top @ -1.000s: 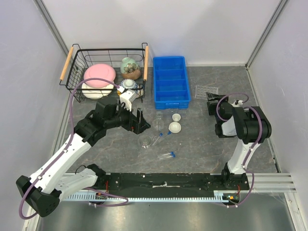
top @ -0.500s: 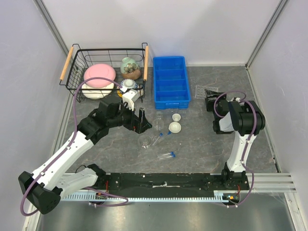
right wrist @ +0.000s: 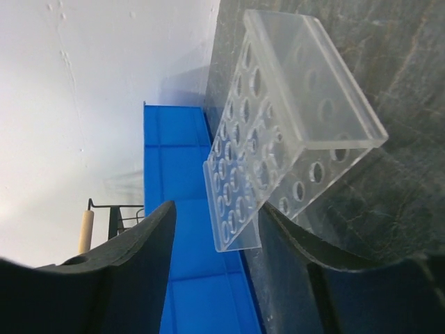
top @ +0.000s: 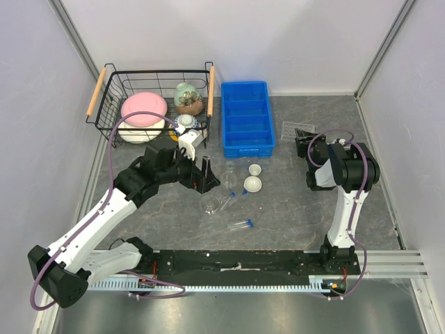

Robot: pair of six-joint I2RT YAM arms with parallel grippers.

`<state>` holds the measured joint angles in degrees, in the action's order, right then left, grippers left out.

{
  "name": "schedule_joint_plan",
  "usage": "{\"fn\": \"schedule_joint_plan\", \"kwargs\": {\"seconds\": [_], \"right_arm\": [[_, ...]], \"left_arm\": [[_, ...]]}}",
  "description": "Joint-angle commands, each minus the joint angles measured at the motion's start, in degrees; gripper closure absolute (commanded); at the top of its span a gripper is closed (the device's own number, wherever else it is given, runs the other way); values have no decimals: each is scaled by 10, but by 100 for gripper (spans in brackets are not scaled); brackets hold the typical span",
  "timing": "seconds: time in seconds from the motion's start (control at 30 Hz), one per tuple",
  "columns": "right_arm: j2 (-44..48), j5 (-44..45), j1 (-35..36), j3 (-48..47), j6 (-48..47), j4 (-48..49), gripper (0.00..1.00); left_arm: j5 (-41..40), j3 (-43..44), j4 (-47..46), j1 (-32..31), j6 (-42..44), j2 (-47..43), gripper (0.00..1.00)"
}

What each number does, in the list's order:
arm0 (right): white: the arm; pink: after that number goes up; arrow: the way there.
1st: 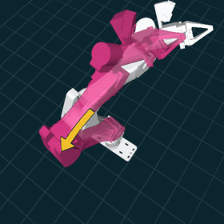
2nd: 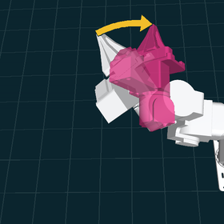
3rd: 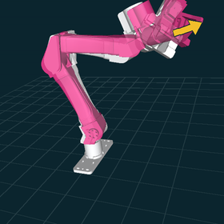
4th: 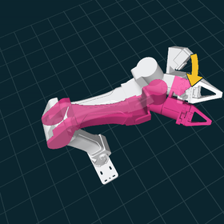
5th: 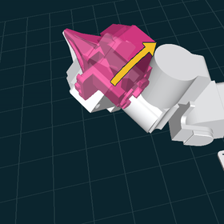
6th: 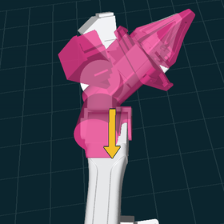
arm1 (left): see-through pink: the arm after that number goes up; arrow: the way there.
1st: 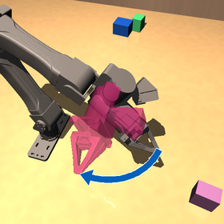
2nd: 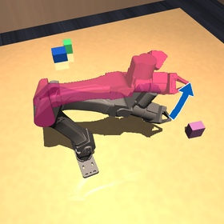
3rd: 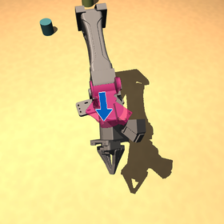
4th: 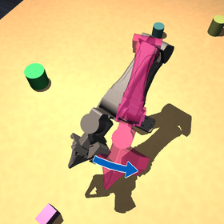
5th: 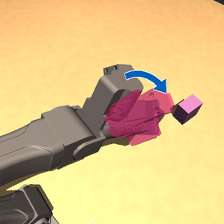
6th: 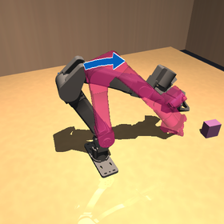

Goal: Organize the chemistry lab equipment

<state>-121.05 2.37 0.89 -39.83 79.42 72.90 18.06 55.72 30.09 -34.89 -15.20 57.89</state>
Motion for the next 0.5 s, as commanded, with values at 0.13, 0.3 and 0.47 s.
{"fn": "schedule_joint_plan", "kwargs": {"seconds": [0.13, 0.3, 0.47], "right_arm": [[-30, 3, -2, -31, 6, 37, 58], [-34, -6, -6, -39, -8, 35, 74], [-37, -14, -6, -42, -20, 30, 99]], "left_arm": [[-4, 9, -4, -3, 10, 5, 5], [-8, 10, 2, -3, 11, 5, 5], [-11, 8, 6, -4, 11, 6, 5]]}}
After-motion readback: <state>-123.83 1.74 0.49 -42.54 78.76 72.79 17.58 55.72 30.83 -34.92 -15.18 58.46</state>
